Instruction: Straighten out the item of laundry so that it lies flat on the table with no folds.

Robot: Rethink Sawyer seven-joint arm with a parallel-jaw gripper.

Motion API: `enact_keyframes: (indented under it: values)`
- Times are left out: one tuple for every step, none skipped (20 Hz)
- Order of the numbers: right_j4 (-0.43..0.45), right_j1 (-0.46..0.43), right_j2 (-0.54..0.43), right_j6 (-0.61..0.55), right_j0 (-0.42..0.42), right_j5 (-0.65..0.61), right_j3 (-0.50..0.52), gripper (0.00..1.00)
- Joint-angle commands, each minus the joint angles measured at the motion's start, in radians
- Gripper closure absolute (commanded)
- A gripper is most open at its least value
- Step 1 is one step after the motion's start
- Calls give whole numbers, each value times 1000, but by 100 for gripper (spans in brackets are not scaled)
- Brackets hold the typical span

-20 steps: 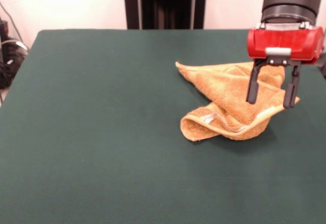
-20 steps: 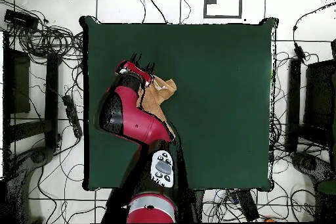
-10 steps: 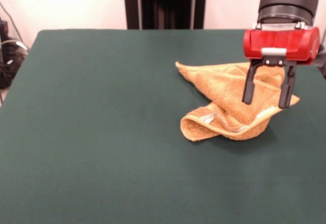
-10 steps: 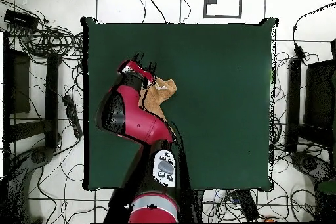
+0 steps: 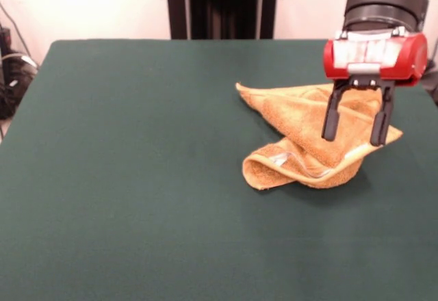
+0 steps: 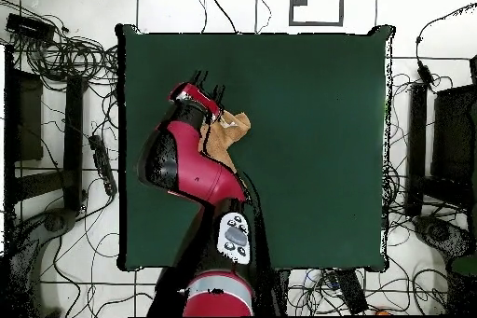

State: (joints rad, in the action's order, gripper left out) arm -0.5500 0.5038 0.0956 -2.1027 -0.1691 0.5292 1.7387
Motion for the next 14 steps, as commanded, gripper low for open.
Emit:
enact_keyframes:
  values:
    - [-64, -147, -92, -273, -14, 50, 0, 0]
    - [-60, -156, -92, -270, -12, 57, -8, 0]
    - [-47, -165, -94, -267, -7, 68, -18, 0]
    - [-28, -171, -90, -257, -3, 80, -28, 0]
    - [0, -179, -87, -246, 2, 96, -40, 0]
    - [26, -185, -80, -230, 6, 109, -51, 0]
    - [44, -188, -73, -215, 6, 119, -59, 0]
    - [65, -188, -71, -210, 11, 128, -64, 0]
    - [83, -188, -72, -211, 17, 133, -65, 0]
    - [84, -185, -74, -214, 19, 129, -62, 0]
    - [86, -182, -77, -216, 22, 125, -59, 0]
    - [85, -175, -82, -222, 27, 111, -50, 0]
    - [80, -163, -88, -226, 31, 90, -38, 0]
    - [82, -147, -92, -223, 37, 64, -24, 0]
